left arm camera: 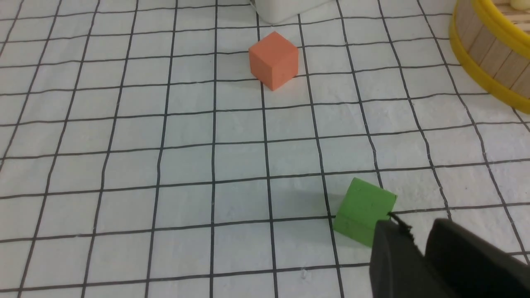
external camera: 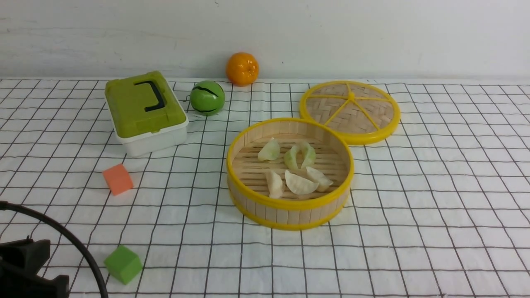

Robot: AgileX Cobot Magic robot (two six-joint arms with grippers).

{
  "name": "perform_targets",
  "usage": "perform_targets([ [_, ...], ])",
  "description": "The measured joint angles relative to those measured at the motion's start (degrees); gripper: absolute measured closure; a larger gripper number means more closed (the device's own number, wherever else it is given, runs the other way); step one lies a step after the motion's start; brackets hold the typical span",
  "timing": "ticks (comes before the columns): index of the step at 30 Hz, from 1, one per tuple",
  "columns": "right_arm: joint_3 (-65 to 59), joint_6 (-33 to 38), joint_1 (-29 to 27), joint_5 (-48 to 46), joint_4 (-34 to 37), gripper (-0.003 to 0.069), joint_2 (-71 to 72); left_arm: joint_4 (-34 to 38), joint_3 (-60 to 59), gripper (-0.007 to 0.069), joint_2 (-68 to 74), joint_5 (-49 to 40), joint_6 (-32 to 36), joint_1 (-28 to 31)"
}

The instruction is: Put the dumplings into the steamer on the table with the white tablecloth.

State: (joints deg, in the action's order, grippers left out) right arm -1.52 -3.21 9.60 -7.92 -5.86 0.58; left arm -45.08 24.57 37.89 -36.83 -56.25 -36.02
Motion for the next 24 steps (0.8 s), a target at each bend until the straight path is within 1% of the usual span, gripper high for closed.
perform_targets([
  [1,0.0,-0.2,-0.5,-2.7,0.0,0.0664,0.0,0.0,0.0,0.0508,0.0,0.0,0.0,0.0],
  [2,0.0,-0.2,-0.6,-3.2,0.0,0.0664,0.0,0.0,0.0,0.0508,0.0,0.0,0.0,0.0],
  [4,0.0,-2.0,-2.5,-8.8,0.2,0.0664,0.0,0.0,0.0,0.0503,0.0,0.0,0.0,0.0],
  [7,0.1,-3.9,-4.4,-12.5,0.8,0.0664,0.0,0.0,0.0,0.0500,0.0,-0.1,0.0,0.0],
  [11,0.2,-5.0,-5.6,-13.2,1.0,0.0663,0.0,0.0,0.0,0.0496,0.0,-0.1,0.0,0.0],
  [24,0.3,-5.1,-5.6,-13.7,1.2,0.0651,0.0,0.0,0.0,0.0480,0.0,-0.1,0.0,0.0],
])
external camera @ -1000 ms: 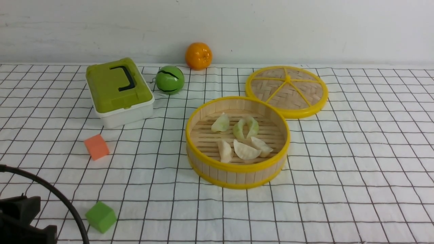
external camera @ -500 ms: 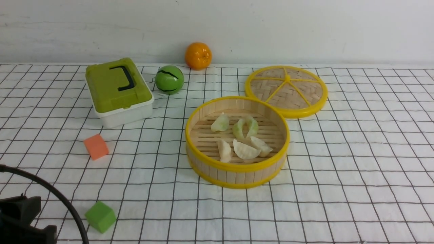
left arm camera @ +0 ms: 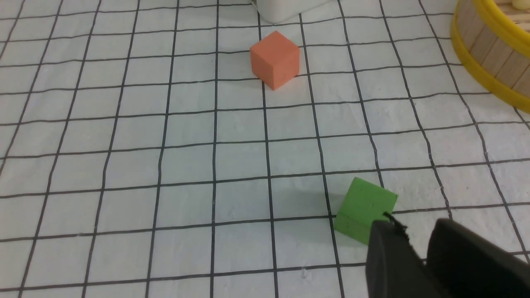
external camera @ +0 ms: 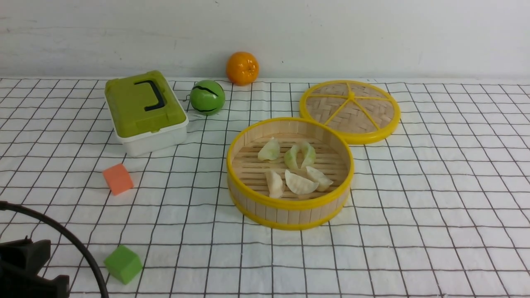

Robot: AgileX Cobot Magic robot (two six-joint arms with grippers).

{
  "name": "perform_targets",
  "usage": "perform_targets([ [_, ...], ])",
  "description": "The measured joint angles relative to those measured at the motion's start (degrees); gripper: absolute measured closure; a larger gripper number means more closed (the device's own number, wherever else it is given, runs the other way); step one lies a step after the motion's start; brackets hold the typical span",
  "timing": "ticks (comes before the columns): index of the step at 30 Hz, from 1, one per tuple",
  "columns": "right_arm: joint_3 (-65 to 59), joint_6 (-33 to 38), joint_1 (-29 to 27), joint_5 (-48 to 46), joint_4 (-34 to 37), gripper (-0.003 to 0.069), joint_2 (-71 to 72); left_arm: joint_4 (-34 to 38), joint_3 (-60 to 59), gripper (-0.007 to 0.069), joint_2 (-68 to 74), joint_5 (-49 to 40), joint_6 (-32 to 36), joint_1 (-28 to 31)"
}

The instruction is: Put the dumplings into the steamer on the table with the white tablecloth.

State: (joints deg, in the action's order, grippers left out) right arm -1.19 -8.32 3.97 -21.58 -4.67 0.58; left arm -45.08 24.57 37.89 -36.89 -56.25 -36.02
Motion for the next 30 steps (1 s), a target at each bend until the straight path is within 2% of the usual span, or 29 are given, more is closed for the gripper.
perform_targets([
  [12,0.0,0.0,0.0,0.0,0.0,0.0636,0.0,-0.1,-1.3,0.0468,-0.9,0.5,0.0,0.0],
  [17,0.0,0.0,0.0,-0.1,0.0,0.0629,0.0,-0.1,-5.5,0.0462,-10.8,2.1,-0.1,0.9],
  [20,0.0,0.0,0.0,-0.1,0.0,0.0625,0.0,-0.1,-8.7,0.0495,-18.7,11.7,-0.2,5.4],
  [21,0.0,0.0,0.0,-0.1,0.0,0.0625,0.0,-0.1,-8.9,0.0499,-19.2,12.5,-0.2,5.8],
  [23,0.0,0.0,0.0,-0.1,0.0,0.0621,0.0,-0.6,-12.7,0.0572,-26.2,24.1,-0.2,12.0],
  [26,0.0,0.0,0.0,-0.1,0.0,0.0618,0.0,-0.6,-17.0,0.0638,-32.3,32.3,-0.2,17.7],
  [30,0.0,0.0,0.0,-0.1,0.0,0.0611,0.0,4.9,-24.6,0.0637,-38.1,40.9,0.3,26.7],
])
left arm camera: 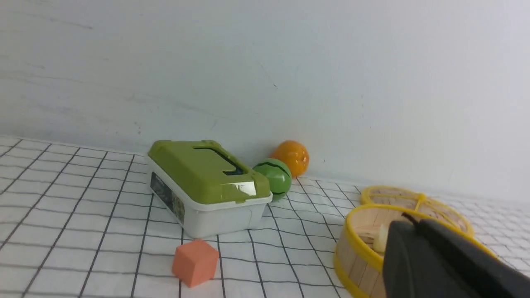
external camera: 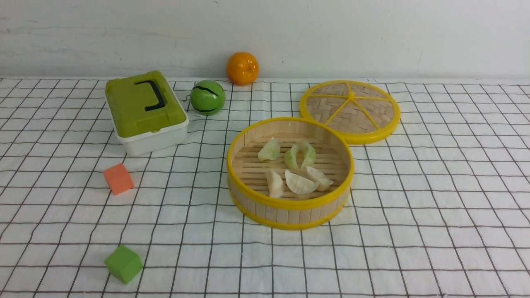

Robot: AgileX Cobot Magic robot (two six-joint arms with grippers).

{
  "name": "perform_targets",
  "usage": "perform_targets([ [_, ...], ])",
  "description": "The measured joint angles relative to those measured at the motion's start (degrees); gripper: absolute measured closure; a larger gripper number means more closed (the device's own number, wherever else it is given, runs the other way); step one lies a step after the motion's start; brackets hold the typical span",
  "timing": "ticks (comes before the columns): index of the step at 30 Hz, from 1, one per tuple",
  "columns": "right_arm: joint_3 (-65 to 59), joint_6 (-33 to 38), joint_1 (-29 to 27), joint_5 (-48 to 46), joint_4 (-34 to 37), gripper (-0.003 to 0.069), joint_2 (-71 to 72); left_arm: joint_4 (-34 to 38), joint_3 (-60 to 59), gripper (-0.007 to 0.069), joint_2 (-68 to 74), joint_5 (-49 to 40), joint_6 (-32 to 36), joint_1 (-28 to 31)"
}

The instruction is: Put the dumplings into the steamer on the table with the white tablecloth.

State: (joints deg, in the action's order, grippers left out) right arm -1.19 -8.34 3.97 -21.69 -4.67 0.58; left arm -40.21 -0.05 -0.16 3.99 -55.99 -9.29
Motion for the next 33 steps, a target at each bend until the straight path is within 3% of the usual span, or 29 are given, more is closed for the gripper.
perform_targets([
  [2,0.0,0.0,0.0,0.0,0.0,0.0609,0.0,2.5,-1.1,0.0637,-0.3,0.3,0.8,2.2],
  [7,0.0,0.0,0.0,0.0,0.0,0.0603,0.0,13.0,-1.7,0.0637,-0.3,-0.8,14.0,6.8],
  [11,0.0,0.0,0.0,0.0,0.0,0.0596,0.1,31.3,-1.7,0.0637,-0.3,-9.7,40.3,6.5],
  [12,0.0,0.0,0.0,0.0,0.0,0.0596,0.1,32.1,-1.7,0.0637,-0.3,-10.3,41.4,6.4],
  [14,0.0,0.0,0.0,0.0,0.0,0.0589,0.1,40.2,-1.7,0.0637,-0.3,-18.6,53.7,6.2],
  [15,0.0,0.0,0.0,0.0,0.0,0.0589,0.1,40.5,-1.7,0.0637,-0.3,-18.6,54.4,6.2],
  [16,0.0,0.0,0.0,0.0,0.0,0.0587,0.1,43.1,-1.7,0.0637,-0.3,-23.7,59.4,6.2],
  [22,0.0,0.0,0.0,0.0,0.0,0.0578,0.1,44.5,-1.7,0.0637,-0.3,-25.6,63.4,6.2],
  [33,0.0,0.0,0.0,0.0,0.0,0.0569,0.1,44.5,-1.7,0.0637,-0.3,-25.9,60.4,6.2],
])
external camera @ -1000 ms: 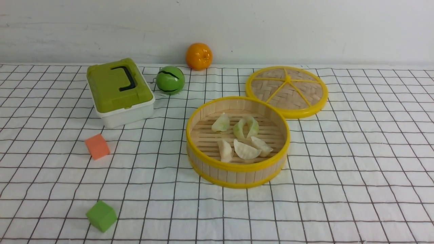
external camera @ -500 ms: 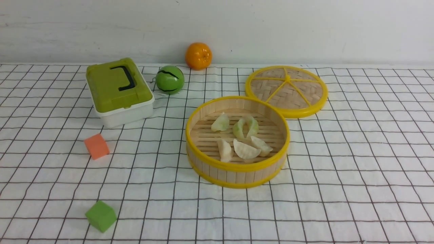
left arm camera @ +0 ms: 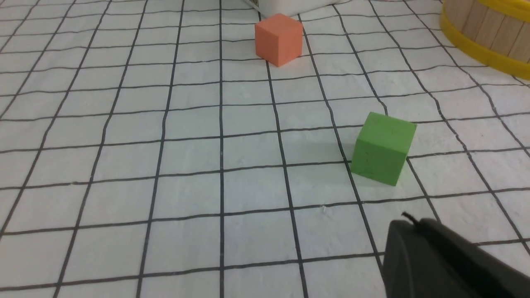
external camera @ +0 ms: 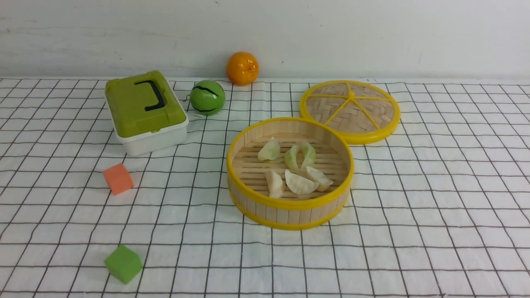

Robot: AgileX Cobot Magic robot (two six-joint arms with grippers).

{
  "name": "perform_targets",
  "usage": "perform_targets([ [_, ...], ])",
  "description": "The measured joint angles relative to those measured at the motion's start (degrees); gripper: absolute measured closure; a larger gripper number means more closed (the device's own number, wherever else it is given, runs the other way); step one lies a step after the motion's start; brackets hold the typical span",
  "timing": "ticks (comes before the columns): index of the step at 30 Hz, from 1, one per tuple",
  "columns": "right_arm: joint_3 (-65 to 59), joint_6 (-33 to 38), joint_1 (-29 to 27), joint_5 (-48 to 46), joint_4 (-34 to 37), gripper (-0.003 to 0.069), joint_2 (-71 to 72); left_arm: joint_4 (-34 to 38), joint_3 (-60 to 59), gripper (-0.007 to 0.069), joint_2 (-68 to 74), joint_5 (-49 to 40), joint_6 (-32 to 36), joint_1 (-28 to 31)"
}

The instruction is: Put the dumplings into the steamer on the table with the white tablecloth.

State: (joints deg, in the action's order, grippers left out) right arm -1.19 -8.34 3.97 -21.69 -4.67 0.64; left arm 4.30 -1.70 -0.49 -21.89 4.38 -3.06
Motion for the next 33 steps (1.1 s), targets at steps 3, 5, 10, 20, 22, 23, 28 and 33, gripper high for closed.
perform_targets([
  [3,0.0,0.0,0.0,0.0,0.0,0.0567,0.0,0.2,0.0,0.0637,0.0,0.0,-0.1,0.0],
  [5,0.0,0.0,0.0,0.0,0.0,0.0566,0.0,0.2,0.0,0.0637,0.0,0.0,-0.1,0.0],
  [10,0.0,0.0,0.0,0.0,0.0,0.0559,0.0,0.2,0.0,0.0637,0.0,0.0,-0.2,0.0],
  [20,0.0,0.0,0.0,0.0,0.0,0.0548,0.0,0.2,0.0,0.0637,0.0,0.0,-0.4,0.0],
  [22,0.0,0.0,0.0,0.0,0.0,0.0547,0.0,0.2,0.0,0.0637,0.0,0.0,-0.4,0.0],
  [23,0.0,0.0,0.0,0.0,0.0,0.0545,0.0,0.2,0.0,0.0637,0.0,0.0,-0.4,0.0],
  [28,0.0,0.0,0.0,0.0,0.0,0.0541,0.0,0.2,0.0,0.0637,0.0,0.0,-0.4,0.0],
  [33,0.0,0.0,0.0,0.0,0.0,0.0536,0.0,0.2,0.0,0.0636,0.0,0.0,-0.4,0.0],
])
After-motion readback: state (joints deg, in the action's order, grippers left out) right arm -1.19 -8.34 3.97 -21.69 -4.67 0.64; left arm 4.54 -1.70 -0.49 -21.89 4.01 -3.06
